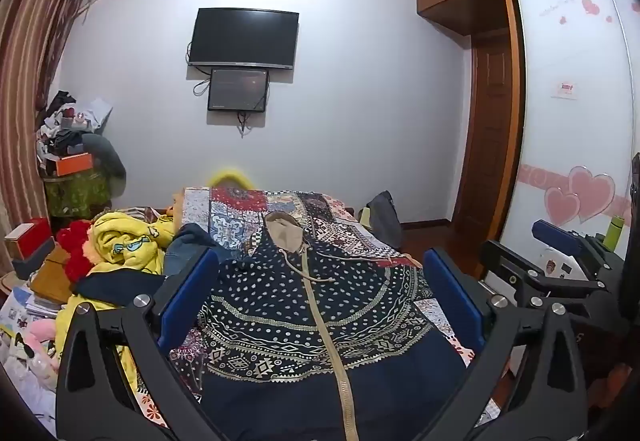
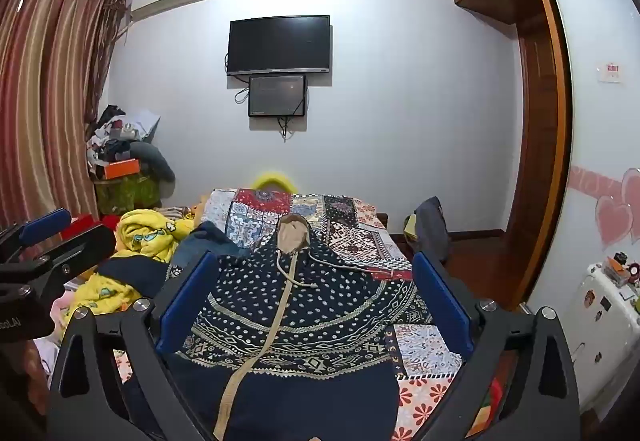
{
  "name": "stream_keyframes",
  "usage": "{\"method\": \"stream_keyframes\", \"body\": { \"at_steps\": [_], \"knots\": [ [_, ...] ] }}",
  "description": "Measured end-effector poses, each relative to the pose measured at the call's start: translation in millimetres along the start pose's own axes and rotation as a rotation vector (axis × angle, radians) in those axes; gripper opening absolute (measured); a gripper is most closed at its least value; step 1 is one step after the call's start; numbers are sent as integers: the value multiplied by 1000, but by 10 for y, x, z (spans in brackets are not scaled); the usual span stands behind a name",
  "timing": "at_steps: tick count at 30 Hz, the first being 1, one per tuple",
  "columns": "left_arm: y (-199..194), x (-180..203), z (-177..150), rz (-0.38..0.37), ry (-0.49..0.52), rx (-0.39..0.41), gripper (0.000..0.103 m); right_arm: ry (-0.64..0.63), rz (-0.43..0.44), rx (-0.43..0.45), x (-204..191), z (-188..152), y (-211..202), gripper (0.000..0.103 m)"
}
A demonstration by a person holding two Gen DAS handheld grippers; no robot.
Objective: Fold large clothes
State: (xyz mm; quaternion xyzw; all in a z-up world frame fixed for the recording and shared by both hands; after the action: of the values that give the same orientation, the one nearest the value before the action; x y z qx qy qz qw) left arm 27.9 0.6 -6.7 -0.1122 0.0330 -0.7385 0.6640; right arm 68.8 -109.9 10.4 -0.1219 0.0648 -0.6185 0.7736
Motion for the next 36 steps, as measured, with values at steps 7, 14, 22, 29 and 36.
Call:
{"method": "stream_keyframes", "body": {
  "at_steps": [7, 14, 22, 29, 36],
  "knots": [
    [-4, -39, -8, -5, -12, -12, 103, 7, 0, 6, 2, 10, -3, 98],
    [20, -63, -40, 2, -5, -22, 103, 16, 2, 15, 26, -2, -25, 98],
    [19, -76, -48, 11, 1, -22, 103, 17, 4, 13, -16, 18, -23, 98],
    [20, -85, -32, 22, -1, -22, 103, 19, 21, 4, -58, 16, 17, 98],
    [26, -107, -36, 32, -7, -23, 103, 24, 39, -7, -79, 0, 42, 98]
  ]
}}
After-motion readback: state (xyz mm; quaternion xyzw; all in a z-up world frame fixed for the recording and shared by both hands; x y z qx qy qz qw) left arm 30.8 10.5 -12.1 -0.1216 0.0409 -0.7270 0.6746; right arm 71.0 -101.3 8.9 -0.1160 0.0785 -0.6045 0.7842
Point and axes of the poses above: each gripper's, at about its wrist camera, not at the fingertips, and y roughly the way its jaws point, x to its right, z to its top, the point moved 3 cm from there along y, roughly the way its jaws point, and after that the axes turned 7 degrees about -z, right-handed, at the moved point
